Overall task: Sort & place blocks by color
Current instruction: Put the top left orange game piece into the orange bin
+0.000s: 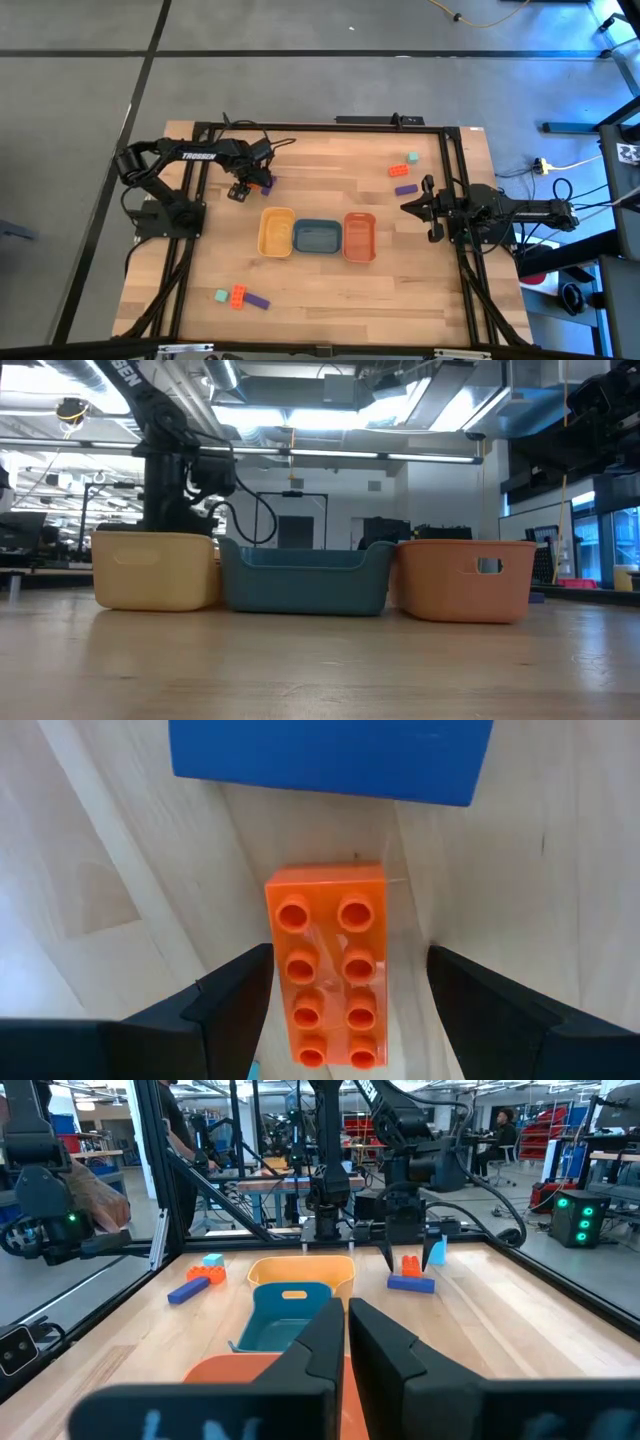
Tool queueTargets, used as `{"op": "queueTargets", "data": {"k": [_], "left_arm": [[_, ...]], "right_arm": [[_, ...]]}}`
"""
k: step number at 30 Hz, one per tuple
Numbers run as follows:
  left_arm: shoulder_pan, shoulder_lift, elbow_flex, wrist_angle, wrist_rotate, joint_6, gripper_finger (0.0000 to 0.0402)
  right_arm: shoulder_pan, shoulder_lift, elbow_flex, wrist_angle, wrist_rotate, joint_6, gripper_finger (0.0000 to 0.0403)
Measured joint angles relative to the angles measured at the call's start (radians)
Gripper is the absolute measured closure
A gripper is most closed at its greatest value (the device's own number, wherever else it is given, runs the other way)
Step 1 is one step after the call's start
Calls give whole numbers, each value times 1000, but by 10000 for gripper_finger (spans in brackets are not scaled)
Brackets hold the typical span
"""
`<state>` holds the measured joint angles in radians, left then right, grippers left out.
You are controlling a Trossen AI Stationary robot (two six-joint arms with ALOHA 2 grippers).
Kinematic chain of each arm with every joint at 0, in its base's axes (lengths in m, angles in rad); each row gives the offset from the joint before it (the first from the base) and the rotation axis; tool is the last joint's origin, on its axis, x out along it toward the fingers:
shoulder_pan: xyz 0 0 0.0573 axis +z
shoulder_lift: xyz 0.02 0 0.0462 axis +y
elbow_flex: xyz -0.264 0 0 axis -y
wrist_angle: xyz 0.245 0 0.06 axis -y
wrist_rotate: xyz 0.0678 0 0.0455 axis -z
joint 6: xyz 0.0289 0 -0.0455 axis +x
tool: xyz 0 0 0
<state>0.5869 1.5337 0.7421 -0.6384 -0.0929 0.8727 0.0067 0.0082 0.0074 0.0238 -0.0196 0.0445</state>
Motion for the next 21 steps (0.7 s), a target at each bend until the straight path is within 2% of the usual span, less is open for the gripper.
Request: {"op": "queueTargets", "data": {"k": [4,7,15,18,21], "left_arm": [[0,0,-3,0,0,-31,142],[0,0,-3,-2,0,-51,159],[-1,-1,-4,-11,-12,-115,271],[1,-6,10,-7,-60,-161,272],[13,-49,75,2,-97,-193,272]], "right_arm": [[0,0,0,0,0,0,379],[0,0,0,0,0,0,379],[0,0,0,0,0,0,379],[0,0,0,0,0,0,379],[0,0,0,0,0,0,379]]}}
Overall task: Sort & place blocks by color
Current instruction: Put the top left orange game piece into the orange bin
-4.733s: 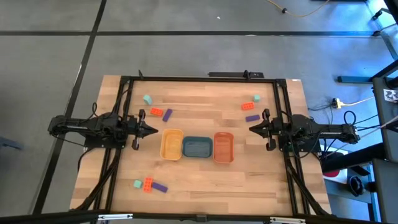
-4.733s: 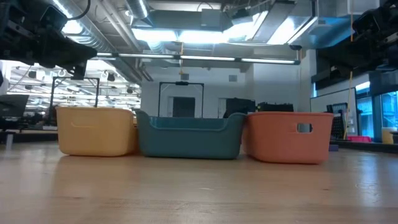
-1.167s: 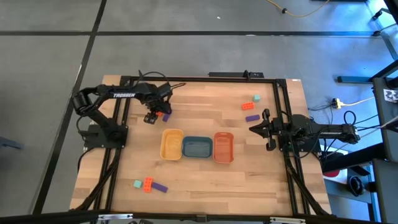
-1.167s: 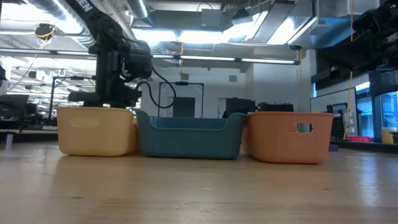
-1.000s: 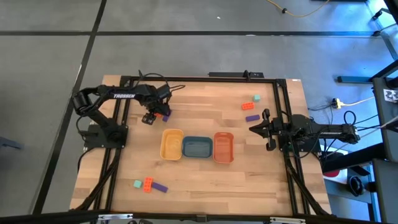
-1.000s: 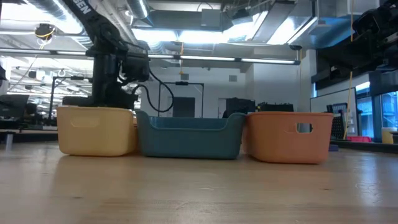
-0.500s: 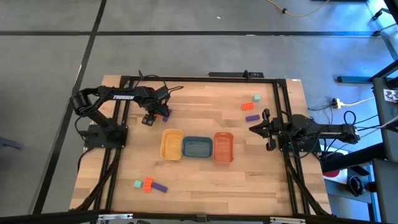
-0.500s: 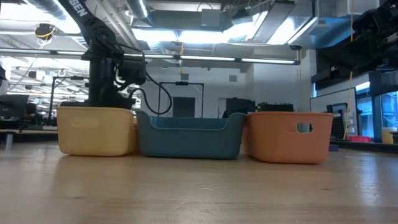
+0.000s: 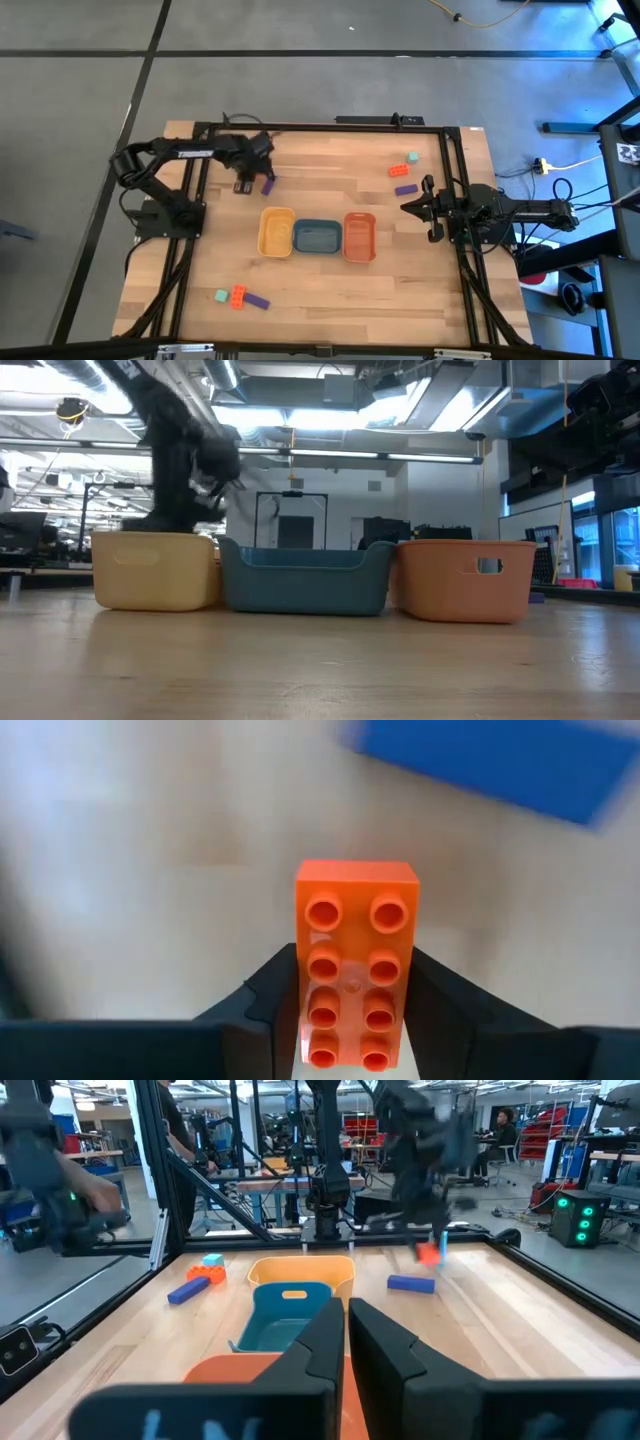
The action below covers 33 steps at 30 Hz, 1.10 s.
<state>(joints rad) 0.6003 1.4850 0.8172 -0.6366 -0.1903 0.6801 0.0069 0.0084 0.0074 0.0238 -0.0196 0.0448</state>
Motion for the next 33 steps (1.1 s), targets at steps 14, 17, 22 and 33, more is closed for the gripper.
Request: {"op": "queueTargets", "data": {"k": [14,17,22,33], "left_arm": [[-93,-426,139,482,295,-824,272],[-218,-490,47,674,220,-960,272],[-463,-515,-110,920,27,-1069,272],[-616,-496,-169,1024,-141,-1066,272]], "right_arm": [[0,0,0,0,0,0,379],[0,0,0,0,0,0,379],[0,0,0,0,0,0,379],[0,0,0,1,0,0,379]]}}
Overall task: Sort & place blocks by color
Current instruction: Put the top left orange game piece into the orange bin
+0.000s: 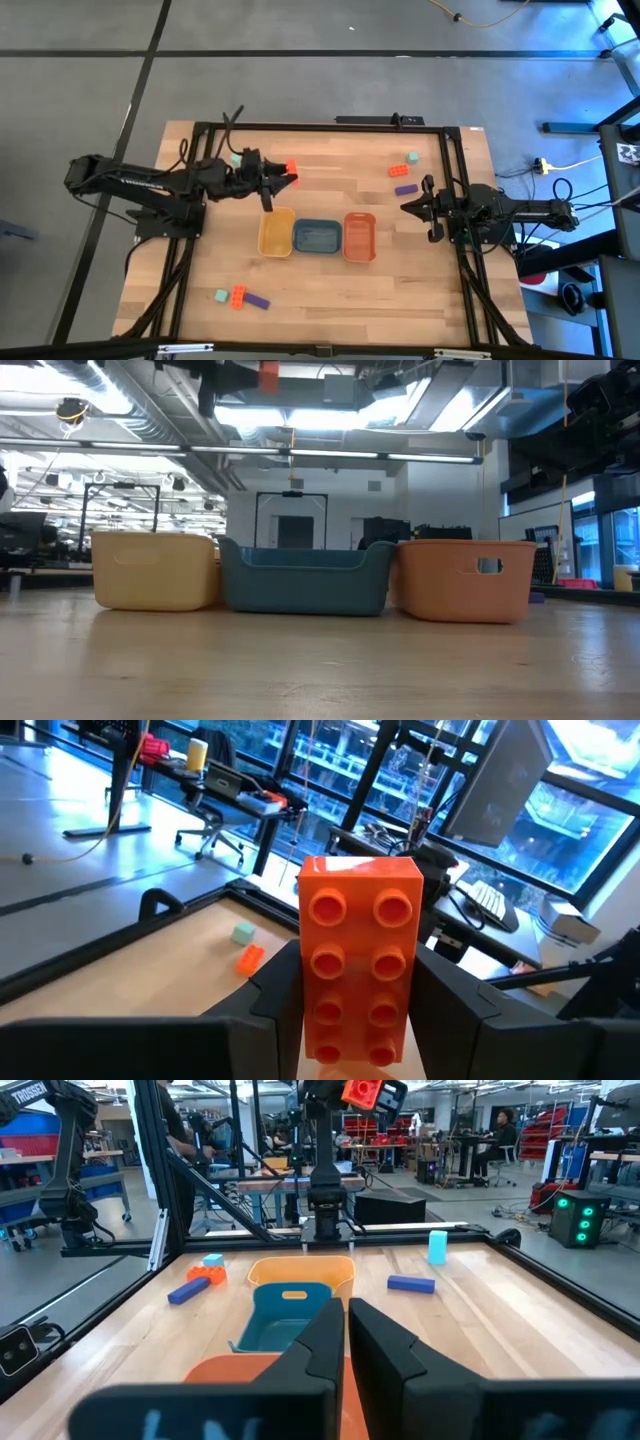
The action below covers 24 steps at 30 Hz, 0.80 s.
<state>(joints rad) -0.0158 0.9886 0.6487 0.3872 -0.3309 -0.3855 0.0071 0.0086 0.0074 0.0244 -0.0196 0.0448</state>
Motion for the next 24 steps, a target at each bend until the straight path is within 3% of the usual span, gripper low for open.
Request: {"op": "queueTargets", "data": {"k": [17,20,24], "left_arm": [[0,0,1,4,30,2,272],[0,0,2,4,38,2,272],[0,0,2,4,74,-3,272]], "right_arm": [[0,0,0,14,0,3,379],[0,1,0,114,-12,207,379],[0,1,0,373,-5,529,379]]}}
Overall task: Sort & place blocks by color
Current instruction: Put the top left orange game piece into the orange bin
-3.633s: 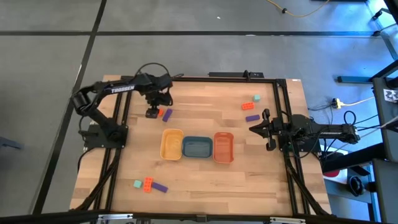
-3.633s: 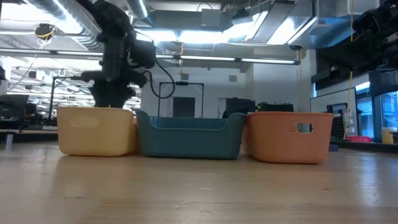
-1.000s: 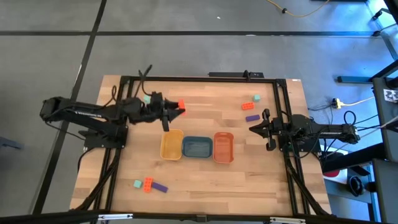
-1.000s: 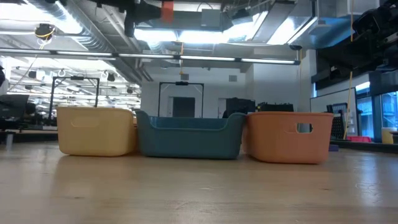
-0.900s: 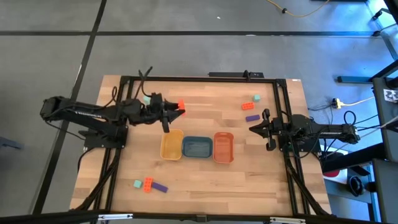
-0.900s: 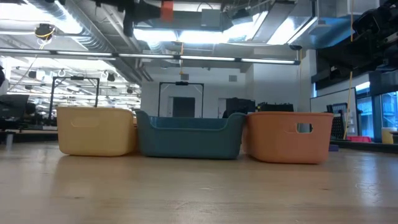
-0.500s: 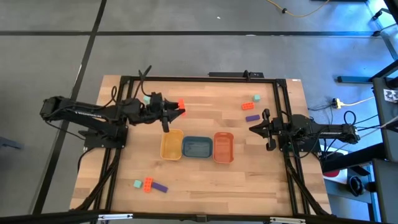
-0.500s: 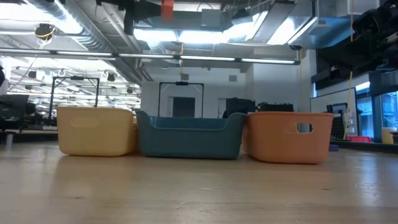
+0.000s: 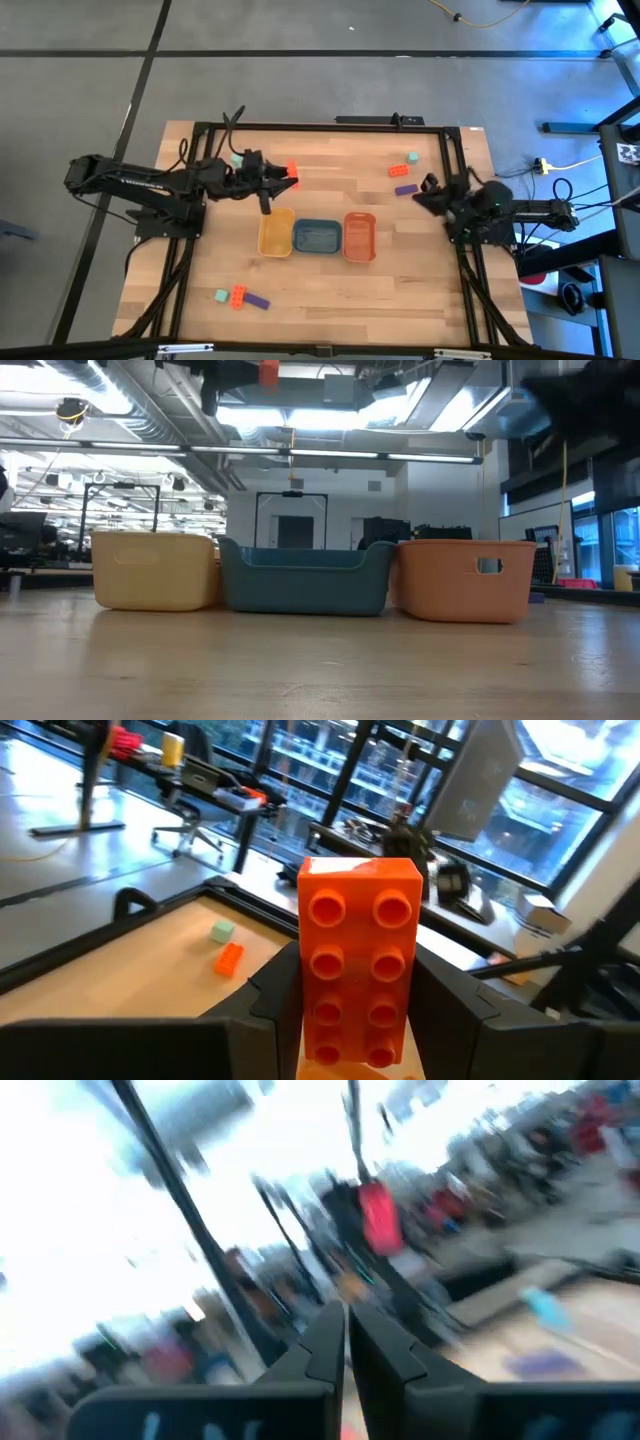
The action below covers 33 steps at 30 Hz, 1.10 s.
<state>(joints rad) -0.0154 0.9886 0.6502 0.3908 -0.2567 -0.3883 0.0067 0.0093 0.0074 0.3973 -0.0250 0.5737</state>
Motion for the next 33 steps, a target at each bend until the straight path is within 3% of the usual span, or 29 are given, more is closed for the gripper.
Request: {"op": "queueTargets", "data": {"k": [5,7,10,13,19,23,27,33], "left_arm": [[0,0,1,-2,95,16,272],[0,0,1,-11,119,28,272],[0,0,1,-12,138,31,272],[0,0,1,-12,152,32,272],[-1,0,1,-13,174,32,272],[-1,0,1,-13,173,50,272],[-1,0,1,-15,174,58,272],[-1,0,1,-16,173,58,272]], "right_arm": [[0,6,0,285,27,111,379],[2,25,17,299,68,130,379],[5,118,86,221,120,131,379],[5,291,189,201,129,131,379],[5,680,435,194,-4,22,379],[5,871,591,103,-57,-42,375],[5,1003,739,-76,-82,-60,343],[10,1139,939,-261,-83,-157,256]]}}
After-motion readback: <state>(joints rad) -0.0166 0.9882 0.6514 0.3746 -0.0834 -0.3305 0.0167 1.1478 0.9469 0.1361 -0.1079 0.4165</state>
